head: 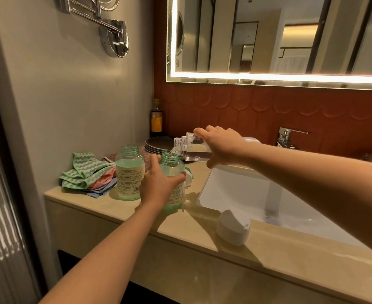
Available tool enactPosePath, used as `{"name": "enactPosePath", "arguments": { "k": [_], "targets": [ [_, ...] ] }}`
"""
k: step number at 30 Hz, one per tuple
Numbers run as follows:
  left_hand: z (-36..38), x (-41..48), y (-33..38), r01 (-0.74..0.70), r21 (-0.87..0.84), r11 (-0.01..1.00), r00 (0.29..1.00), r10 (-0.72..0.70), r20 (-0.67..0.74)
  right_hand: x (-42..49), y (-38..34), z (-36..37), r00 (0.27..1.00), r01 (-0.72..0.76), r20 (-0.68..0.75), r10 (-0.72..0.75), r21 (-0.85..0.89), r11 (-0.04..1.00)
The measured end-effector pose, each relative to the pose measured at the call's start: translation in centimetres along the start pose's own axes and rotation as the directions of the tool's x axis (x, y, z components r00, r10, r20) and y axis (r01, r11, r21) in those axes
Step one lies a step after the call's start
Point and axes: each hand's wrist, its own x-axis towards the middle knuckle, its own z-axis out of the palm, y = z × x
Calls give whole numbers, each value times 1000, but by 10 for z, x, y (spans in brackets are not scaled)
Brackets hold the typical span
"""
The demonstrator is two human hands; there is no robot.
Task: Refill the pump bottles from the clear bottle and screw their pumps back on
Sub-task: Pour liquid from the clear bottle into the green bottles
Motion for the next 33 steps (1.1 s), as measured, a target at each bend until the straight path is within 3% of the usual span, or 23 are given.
{"name": "enactPosePath", "arguments": {
  "k": [33],
  "targets": [
    [3,3,-4,-16,6,1000,1000,16,-17,0,-1,-4,1000,2,20,-2,-15,1000]
  ]
}}
